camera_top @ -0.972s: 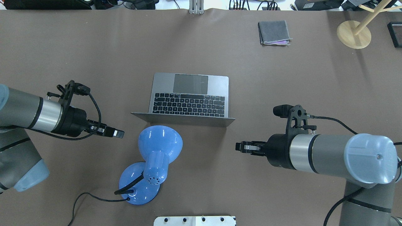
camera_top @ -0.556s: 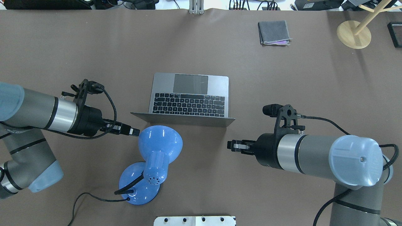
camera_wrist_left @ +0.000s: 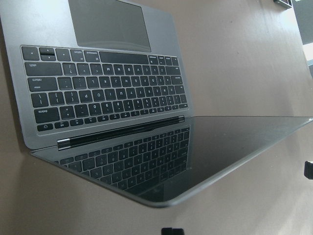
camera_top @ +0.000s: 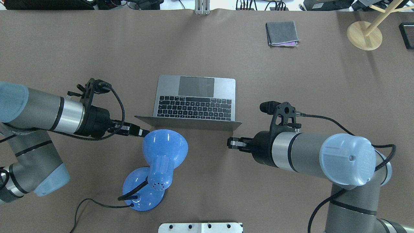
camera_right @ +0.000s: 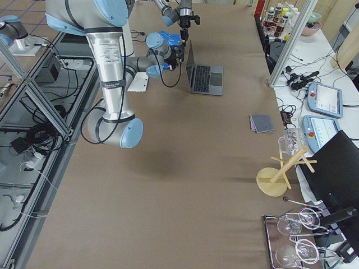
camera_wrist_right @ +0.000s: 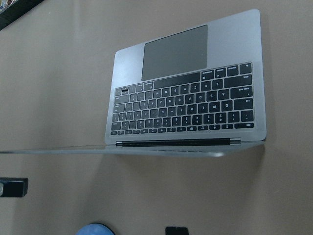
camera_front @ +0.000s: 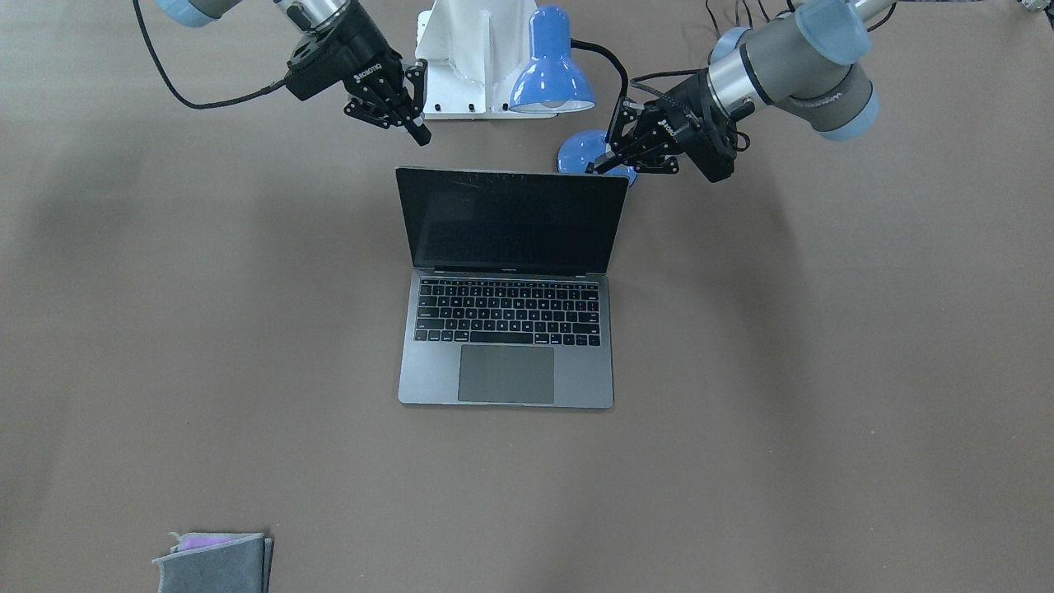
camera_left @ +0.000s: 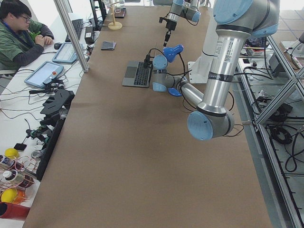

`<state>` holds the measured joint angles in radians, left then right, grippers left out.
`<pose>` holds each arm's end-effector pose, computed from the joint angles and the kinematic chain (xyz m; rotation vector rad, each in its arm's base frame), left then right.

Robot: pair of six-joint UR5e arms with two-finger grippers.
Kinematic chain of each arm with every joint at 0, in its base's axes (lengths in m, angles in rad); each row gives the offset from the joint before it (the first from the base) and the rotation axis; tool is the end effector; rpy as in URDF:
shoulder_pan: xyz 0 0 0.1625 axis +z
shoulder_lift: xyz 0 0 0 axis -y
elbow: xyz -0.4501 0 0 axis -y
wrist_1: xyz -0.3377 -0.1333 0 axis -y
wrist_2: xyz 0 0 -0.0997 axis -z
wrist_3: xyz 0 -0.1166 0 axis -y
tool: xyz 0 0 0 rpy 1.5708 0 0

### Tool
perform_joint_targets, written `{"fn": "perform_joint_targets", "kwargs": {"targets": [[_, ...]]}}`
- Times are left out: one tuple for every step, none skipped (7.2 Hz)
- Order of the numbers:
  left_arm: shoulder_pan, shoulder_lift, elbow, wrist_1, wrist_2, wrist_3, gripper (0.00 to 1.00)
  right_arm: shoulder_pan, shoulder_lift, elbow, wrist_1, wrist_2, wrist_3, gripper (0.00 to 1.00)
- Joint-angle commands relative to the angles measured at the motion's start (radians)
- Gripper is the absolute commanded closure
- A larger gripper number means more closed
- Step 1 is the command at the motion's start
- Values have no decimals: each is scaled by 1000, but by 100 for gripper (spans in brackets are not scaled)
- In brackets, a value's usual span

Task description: Close laptop

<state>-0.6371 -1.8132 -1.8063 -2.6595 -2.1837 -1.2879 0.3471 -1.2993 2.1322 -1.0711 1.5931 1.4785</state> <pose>0.3655 -0.3529 0.3448 0.2384 1.5527 0.2014 -0.4113 -0.2878 0.2769 0.2725 -1.3073 0.2010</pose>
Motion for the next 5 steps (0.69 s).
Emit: {"fn": "perform_joint_targets", "kwargs": {"targets": [[-15, -3, 2, 3, 1, 2, 100, 21, 17, -3, -23, -1, -1, 100], [-29, -3, 2, 6, 1, 2, 100, 36, 18, -6, -24, -1, -1, 100], [-48, -3, 4, 10, 1, 5, 100, 50, 40, -20, -36, 1, -3, 100], [-59, -5, 5, 10, 1, 5, 100, 52, 72, -44, -62, -1, -1, 100], [-70, -5, 13, 12, 1, 5, 100, 53, 81, -61, -69, -1, 0, 100]]}}
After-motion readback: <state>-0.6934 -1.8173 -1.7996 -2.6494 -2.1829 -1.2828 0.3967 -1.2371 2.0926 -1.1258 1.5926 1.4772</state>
